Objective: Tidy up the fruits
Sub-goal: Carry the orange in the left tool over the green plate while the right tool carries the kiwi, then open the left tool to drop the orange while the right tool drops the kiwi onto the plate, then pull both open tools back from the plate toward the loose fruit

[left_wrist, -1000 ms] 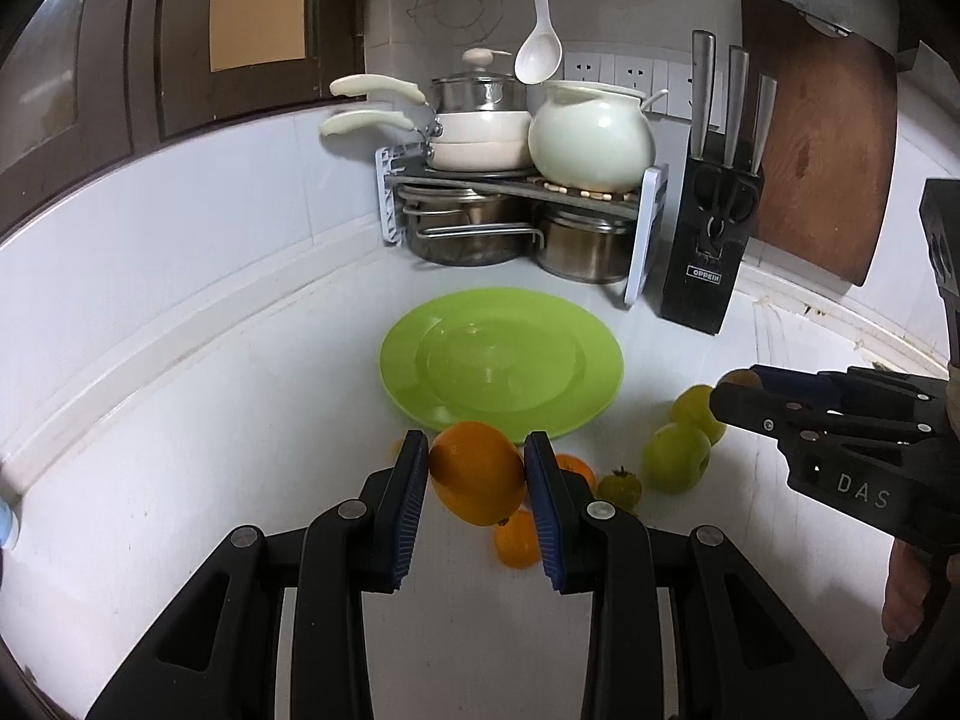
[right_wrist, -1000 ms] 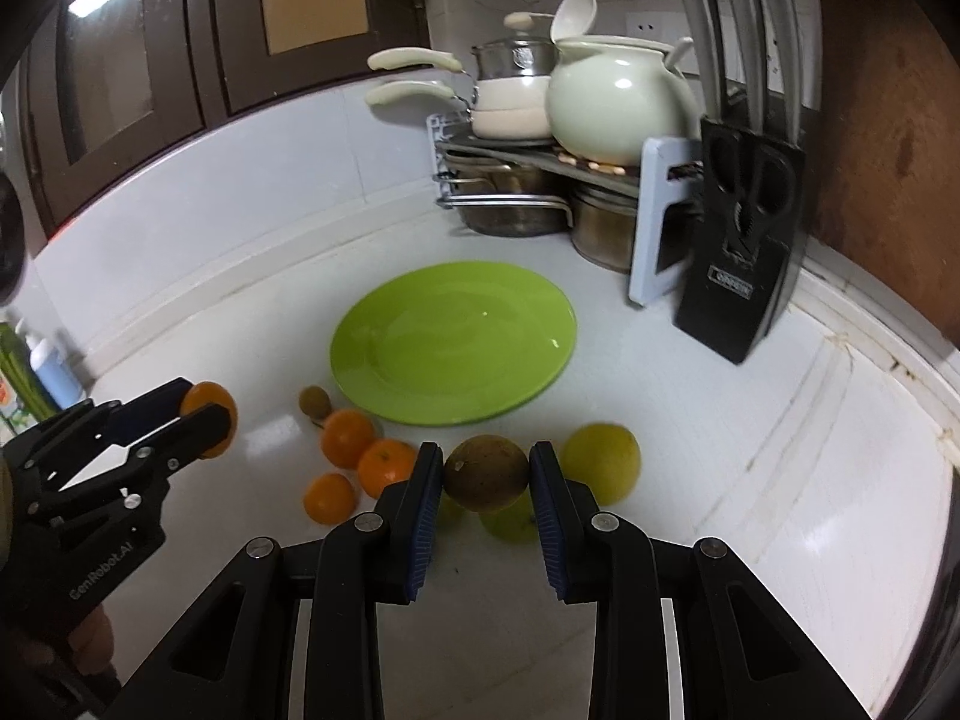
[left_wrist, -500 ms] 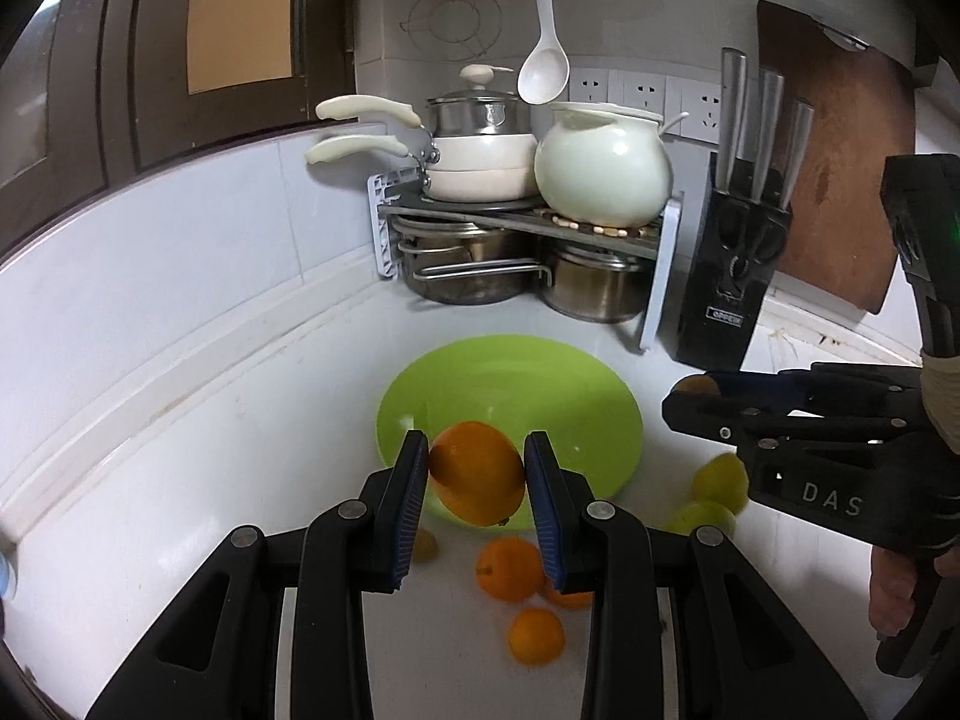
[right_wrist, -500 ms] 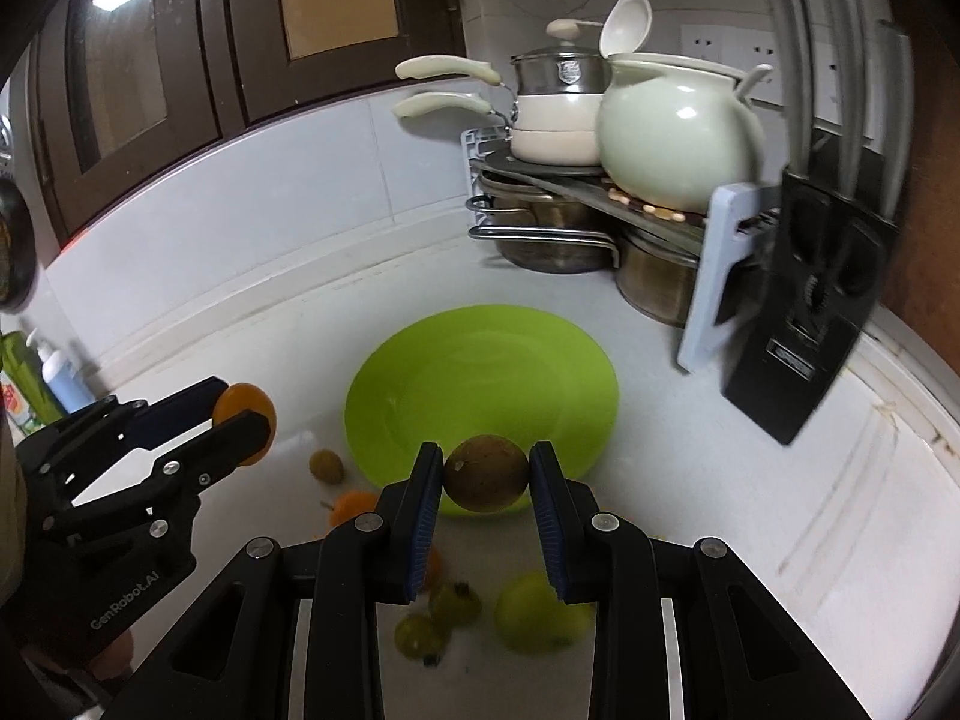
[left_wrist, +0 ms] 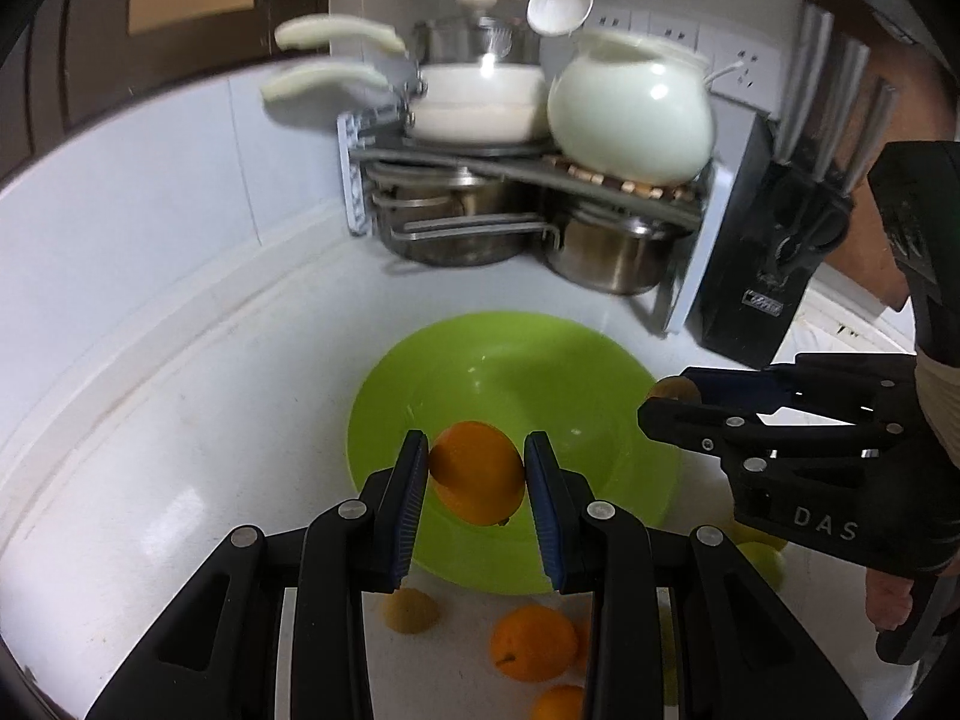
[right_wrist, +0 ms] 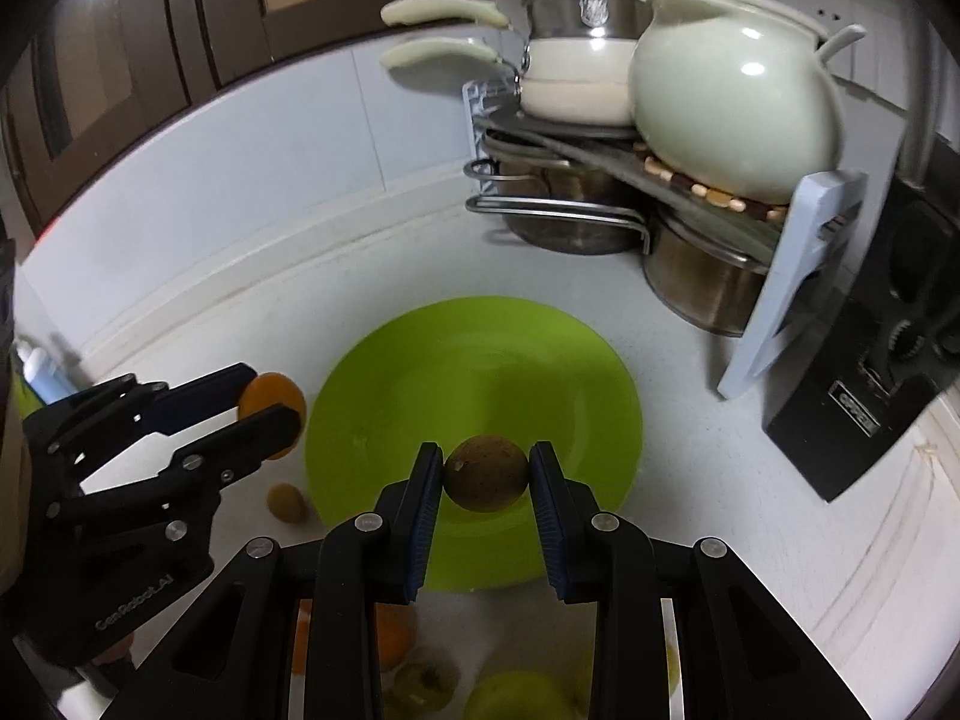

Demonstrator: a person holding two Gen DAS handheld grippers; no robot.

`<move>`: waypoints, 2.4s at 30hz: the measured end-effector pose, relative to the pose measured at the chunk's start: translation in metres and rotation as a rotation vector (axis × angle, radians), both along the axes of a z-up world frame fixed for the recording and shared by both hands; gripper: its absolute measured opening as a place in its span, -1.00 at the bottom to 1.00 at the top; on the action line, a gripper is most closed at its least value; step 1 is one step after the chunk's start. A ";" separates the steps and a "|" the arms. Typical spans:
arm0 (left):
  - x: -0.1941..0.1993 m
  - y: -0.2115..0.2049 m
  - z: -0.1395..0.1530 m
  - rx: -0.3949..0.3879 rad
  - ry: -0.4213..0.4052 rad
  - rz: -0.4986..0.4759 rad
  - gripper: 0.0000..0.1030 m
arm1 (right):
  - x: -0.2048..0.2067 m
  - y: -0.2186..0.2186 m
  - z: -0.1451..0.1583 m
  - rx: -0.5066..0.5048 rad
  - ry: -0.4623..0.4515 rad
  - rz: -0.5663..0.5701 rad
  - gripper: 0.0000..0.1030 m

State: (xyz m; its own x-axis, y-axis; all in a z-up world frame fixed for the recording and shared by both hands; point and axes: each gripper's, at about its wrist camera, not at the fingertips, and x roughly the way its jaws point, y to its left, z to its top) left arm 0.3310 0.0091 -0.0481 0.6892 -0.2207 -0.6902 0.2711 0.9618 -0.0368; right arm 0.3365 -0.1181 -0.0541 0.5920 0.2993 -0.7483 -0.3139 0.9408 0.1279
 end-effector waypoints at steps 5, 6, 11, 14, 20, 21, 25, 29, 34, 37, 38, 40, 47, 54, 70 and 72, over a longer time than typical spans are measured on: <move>0.026 -0.001 -0.017 -0.003 0.076 -0.019 -0.36 | 0.021 0.002 -0.015 -0.010 0.070 0.016 -0.40; 0.029 -0.002 -0.020 -0.003 0.090 -0.026 -0.36 | 0.025 0.002 -0.019 -0.015 0.083 0.018 -0.40; 0.040 -0.005 -0.033 0.010 0.135 -0.042 -0.36 | 0.035 0.005 -0.031 -0.026 0.137 0.026 -0.40; 0.043 -0.005 -0.038 0.011 0.156 -0.044 -0.36 | 0.037 0.005 -0.037 -0.025 0.160 0.025 -0.40; 0.045 -0.005 -0.042 0.001 0.170 -0.038 -0.32 | 0.042 0.004 -0.041 -0.013 0.179 0.019 -0.39; 0.044 -0.004 -0.041 -0.001 0.167 -0.036 -0.25 | 0.042 0.004 -0.042 -0.012 0.179 0.017 -0.36; 0.040 0.001 -0.035 -0.005 0.147 -0.024 -0.18 | 0.036 0.003 -0.037 -0.021 0.156 0.007 -0.32; 0.030 0.004 -0.024 0.000 0.114 -0.027 -0.02 | 0.028 0.003 -0.029 -0.020 0.127 0.004 -0.32; 0.010 0.010 -0.005 -0.007 0.057 -0.012 0.19 | 0.010 0.001 -0.011 -0.027 0.058 -0.004 -0.32; -0.003 0.015 0.009 -0.017 0.022 0.004 0.26 | -0.004 -0.001 0.001 -0.033 0.008 -0.013 -0.32; -0.008 0.017 0.014 -0.022 0.007 0.009 0.29 | -0.009 -0.002 0.005 -0.033 -0.006 -0.017 -0.29; -0.017 0.019 0.022 -0.029 -0.013 0.009 0.35 | -0.020 -0.004 0.014 -0.027 -0.032 -0.029 -0.20; -0.057 0.021 0.047 0.000 -0.101 0.000 0.56 | -0.058 -0.001 0.038 -0.029 -0.114 -0.038 -0.18; -0.093 0.026 0.058 0.011 -0.159 -0.012 0.56 | -0.097 0.002 0.052 -0.061 -0.199 -0.041 -0.07; -0.140 0.044 0.045 0.025 -0.225 -0.091 0.56 | -0.156 0.018 0.045 -0.055 -0.246 -0.047 0.06; -0.141 0.044 0.041 0.031 -0.220 -0.110 0.56 | -0.159 0.020 0.041 -0.064 -0.241 -0.049 0.06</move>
State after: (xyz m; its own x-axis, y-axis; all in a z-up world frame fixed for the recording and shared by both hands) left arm 0.1896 0.0535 -0.0069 0.7966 -0.2833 -0.5340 0.3721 0.9260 0.0637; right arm 0.1773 -0.0982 -0.0127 0.7684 0.2225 -0.6001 -0.2821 0.9594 -0.0056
